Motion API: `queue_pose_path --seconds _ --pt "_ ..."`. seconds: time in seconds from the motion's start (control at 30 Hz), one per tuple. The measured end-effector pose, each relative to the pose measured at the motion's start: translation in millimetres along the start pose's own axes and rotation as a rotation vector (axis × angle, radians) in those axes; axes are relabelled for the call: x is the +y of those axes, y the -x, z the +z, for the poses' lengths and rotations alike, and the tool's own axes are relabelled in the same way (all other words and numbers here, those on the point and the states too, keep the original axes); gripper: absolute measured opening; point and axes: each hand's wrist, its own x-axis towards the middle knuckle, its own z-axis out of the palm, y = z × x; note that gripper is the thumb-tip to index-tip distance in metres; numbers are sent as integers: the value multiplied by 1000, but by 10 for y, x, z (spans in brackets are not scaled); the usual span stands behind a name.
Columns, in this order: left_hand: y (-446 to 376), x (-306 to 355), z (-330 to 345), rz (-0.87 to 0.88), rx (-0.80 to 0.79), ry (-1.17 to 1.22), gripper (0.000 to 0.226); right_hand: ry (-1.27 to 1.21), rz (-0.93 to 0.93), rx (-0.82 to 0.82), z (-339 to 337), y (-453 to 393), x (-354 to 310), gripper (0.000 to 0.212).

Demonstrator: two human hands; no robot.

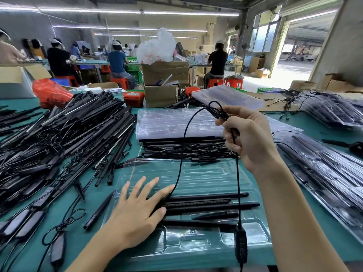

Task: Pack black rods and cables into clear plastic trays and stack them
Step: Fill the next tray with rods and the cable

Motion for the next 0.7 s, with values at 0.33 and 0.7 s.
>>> queue_pose_path --seconds 0.33,0.7 --pt "157 -16 -16 16 -36 33 54 6 -17 -38 -80 -11 -43 31" --pt "151 -4 -212 53 -187 221 65 -3 -14 -51 -48 -17 -8 30"
